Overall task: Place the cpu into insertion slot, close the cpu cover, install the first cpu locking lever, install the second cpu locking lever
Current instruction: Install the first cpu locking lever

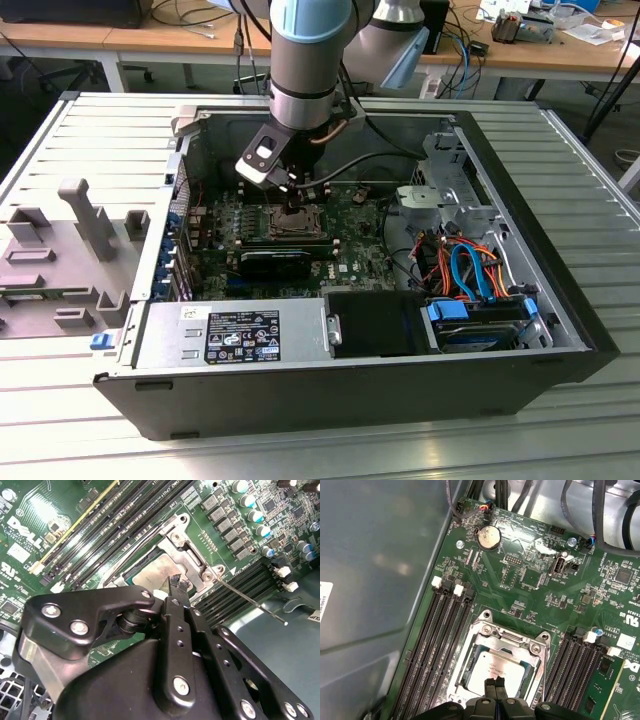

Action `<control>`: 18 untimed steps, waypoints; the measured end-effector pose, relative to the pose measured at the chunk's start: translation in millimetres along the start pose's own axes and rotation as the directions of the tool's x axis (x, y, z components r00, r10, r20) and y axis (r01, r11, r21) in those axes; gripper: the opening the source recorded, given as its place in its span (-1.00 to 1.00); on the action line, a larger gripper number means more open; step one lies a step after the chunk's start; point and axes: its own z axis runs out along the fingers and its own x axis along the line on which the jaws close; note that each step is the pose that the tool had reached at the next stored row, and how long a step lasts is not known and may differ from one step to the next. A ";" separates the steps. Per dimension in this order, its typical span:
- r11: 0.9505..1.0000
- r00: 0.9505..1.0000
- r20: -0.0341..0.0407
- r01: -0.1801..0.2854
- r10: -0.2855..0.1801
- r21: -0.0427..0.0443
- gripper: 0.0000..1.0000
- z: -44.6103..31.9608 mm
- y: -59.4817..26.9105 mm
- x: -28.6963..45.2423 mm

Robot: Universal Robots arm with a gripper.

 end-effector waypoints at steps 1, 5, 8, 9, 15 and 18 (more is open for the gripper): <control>1.000 1.000 0.000 0.003 -0.003 0.000 -0.79 0.0 0.0 0.0; 1.000 1.000 0.000 0.014 -0.014 0.001 -0.79 0.0 0.0 0.0; 1.000 1.000 0.001 0.020 -0.020 0.001 -0.79 0.0 0.0 0.0; 1.000 1.000 0.001 0.023 -0.023 0.002 -0.79 0.0 0.0 0.0; 0.999 0.999 0.001 0.032 -0.032 0.002 -0.79 0.0 0.0 0.0; 0.999 0.999 0.001 0.037 -0.037 0.003 -0.79 0.0 0.0 0.0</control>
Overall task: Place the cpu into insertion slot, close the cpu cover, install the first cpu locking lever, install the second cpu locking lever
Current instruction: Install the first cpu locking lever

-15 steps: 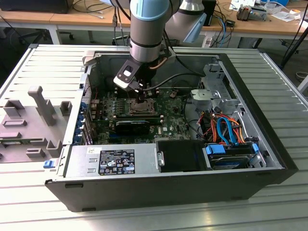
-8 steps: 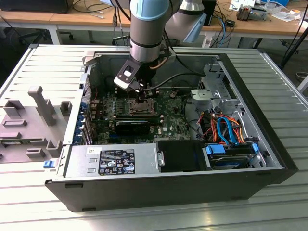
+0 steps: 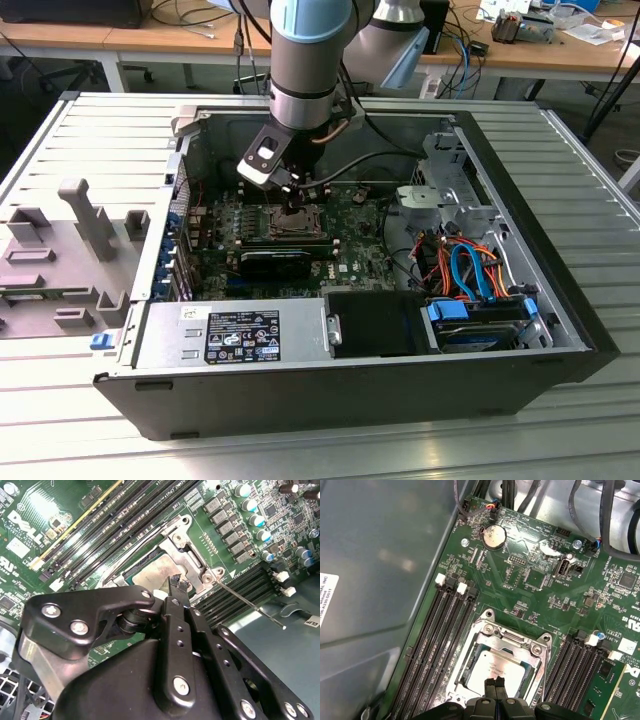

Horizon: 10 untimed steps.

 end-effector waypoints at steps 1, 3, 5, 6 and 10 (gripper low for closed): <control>1.000 1.000 0.000 0.002 -0.002 0.000 -0.79 0.0 0.0 0.0; 1.000 1.000 0.000 0.007 -0.007 0.000 -0.79 0.0 0.0 0.0; 1.000 1.000 0.000 0.011 -0.011 0.001 -0.79 0.0 0.0 0.0; 1.000 1.000 0.000 0.013 -0.013 0.001 -0.79 0.0 0.0 0.0; 1.000 1.000 0.000 0.019 -0.019 0.001 -0.79 0.0 0.0 0.0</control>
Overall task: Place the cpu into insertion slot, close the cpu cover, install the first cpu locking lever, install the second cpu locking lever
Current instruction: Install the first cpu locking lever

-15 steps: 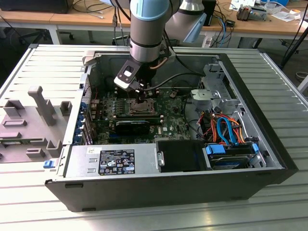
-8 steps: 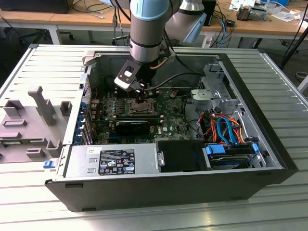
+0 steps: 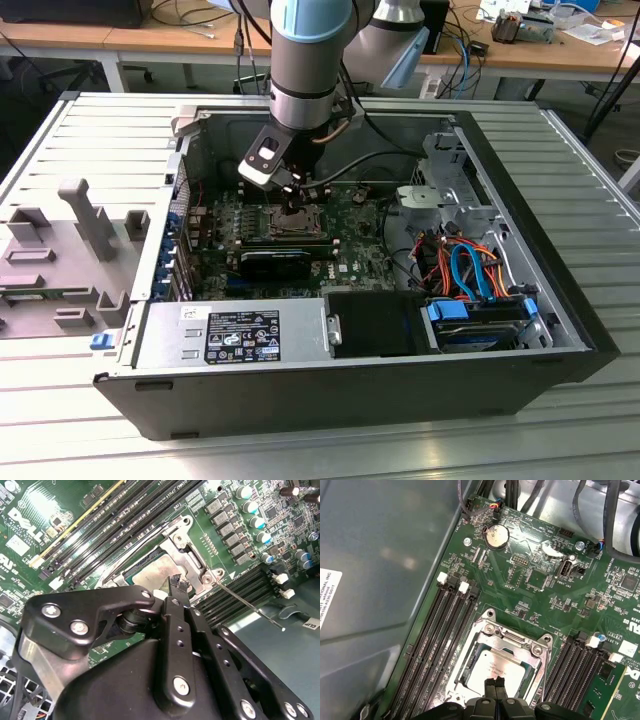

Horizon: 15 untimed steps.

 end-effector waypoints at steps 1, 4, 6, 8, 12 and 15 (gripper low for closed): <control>1.000 1.000 0.000 0.001 -0.001 0.000 -0.79 0.0 0.0 0.0; 1.000 1.000 0.000 0.003 -0.003 0.000 -0.79 0.0 0.0 0.0; 1.000 1.000 0.000 0.007 -0.007 0.000 -0.79 0.0 0.0 0.0; 1.000 1.000 0.000 0.010 -0.010 0.001 -0.79 0.0 0.0 0.0; 1.000 1.000 0.000 0.013 -0.013 0.001 -0.79 0.0 0.0 0.0; 1.000 1.000 0.000 0.016 -0.016 0.001 -0.79 0.0 0.0 0.0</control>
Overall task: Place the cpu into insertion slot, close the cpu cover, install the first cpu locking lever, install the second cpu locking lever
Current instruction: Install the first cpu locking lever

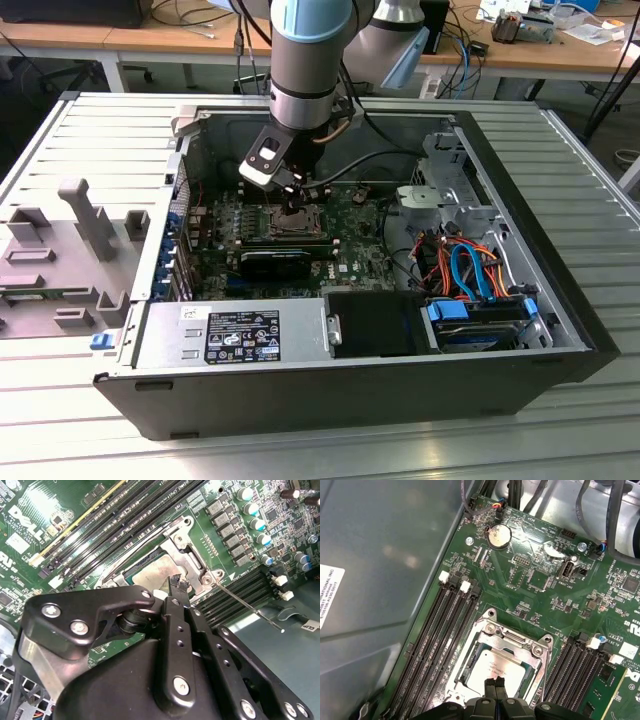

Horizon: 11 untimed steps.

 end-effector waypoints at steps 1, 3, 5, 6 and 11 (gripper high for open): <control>1.000 1.000 0.000 0.001 -0.001 0.000 -0.79 0.0 0.0 0.0; 1.000 1.000 0.000 0.003 -0.003 0.000 -0.79 0.0 0.0 0.0; 1.000 1.000 0.000 0.006 -0.006 0.000 -0.79 0.0 0.0 0.0; 1.000 1.000 0.000 0.008 -0.008 0.000 -0.79 0.0 0.0 0.0; 1.000 1.000 0.000 0.019 -0.019 0.001 -0.79 0.0 0.0 0.0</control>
